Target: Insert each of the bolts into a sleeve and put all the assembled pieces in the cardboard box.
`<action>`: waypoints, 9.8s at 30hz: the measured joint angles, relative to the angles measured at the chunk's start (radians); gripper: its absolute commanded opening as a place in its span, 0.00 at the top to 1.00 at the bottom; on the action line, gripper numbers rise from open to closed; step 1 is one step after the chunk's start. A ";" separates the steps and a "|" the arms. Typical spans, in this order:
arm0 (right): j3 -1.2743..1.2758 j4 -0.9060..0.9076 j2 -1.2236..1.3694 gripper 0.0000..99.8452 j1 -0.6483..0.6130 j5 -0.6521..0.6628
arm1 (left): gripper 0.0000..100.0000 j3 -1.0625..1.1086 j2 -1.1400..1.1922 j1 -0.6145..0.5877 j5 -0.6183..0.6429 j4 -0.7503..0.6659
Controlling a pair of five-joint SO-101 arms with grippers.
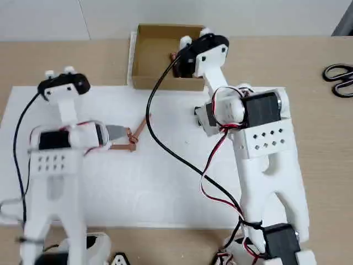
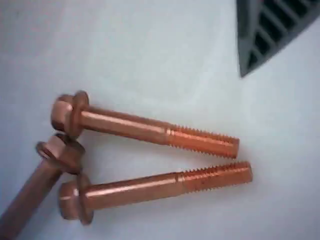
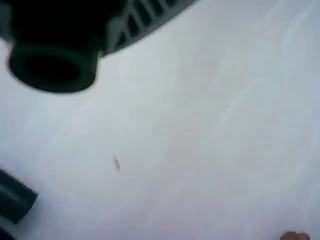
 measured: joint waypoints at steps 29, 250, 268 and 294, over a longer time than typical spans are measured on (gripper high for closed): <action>0.008 0.000 -0.005 1.00 0.000 0.000 | 0.79 -0.256 0.551 0.029 -0.704 -0.250; 1.715 -0.872 -1.568 1.00 -0.092 -0.207 | 0.99 -0.339 0.012 0.758 0.348 -0.086; 1.712 -0.873 -1.570 1.00 -0.097 -0.210 | 0.99 -0.275 0.012 0.787 0.348 -0.040; 1.691 -0.873 -1.571 1.00 -0.094 -0.207 | 0.83 -0.353 0.012 0.839 0.292 0.238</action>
